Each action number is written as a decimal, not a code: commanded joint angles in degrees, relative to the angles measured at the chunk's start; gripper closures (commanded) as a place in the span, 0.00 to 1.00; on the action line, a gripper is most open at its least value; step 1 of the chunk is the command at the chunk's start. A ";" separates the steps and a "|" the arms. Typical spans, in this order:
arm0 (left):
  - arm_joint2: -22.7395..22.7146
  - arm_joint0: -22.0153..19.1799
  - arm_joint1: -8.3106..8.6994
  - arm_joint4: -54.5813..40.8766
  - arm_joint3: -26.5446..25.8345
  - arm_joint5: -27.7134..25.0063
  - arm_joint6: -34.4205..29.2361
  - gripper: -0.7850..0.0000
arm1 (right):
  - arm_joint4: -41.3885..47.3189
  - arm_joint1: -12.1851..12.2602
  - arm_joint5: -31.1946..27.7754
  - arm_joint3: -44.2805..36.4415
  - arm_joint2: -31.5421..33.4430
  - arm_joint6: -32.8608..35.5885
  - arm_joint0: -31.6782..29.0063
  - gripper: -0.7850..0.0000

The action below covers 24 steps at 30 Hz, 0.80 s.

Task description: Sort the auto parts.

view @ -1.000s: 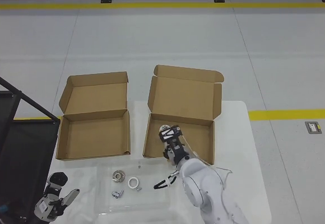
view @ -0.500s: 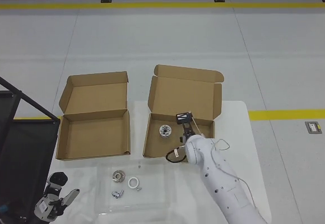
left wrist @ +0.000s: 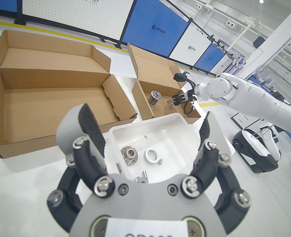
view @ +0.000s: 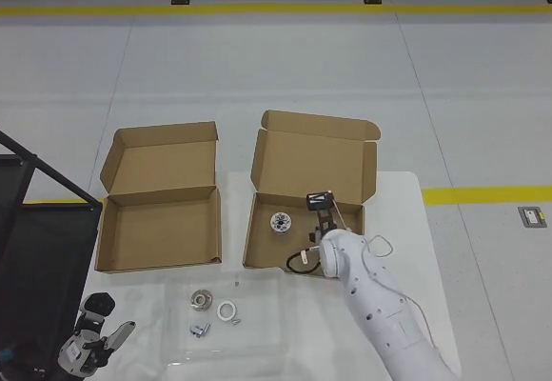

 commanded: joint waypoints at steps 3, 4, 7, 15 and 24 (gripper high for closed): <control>0.00 0.00 0.00 0.00 0.00 0.00 0.00 0.00 | -1.58 0.54 -1.41 -8.84 0.12 -0.32 -4.52 0.57; 0.00 0.00 0.00 0.00 0.00 0.00 0.00 0.00 | -2.46 0.73 -1.68 -12.02 0.08 -0.17 -6.18 0.57; 0.00 0.00 0.00 0.00 0.00 0.00 0.00 0.00 | -4.11 1.36 -4.75 -23.94 -0.37 -0.32 -12.54 0.56; 0.00 0.00 0.00 0.00 0.00 0.00 0.00 0.00 | -8.84 3.16 -21.37 -48.15 -5.45 0.26 -27.99 0.57; 0.00 0.00 0.00 0.00 0.00 0.00 0.00 0.00 | -11.92 3.26 -37.92 -47.14 -17.21 7.16 -28.39 0.38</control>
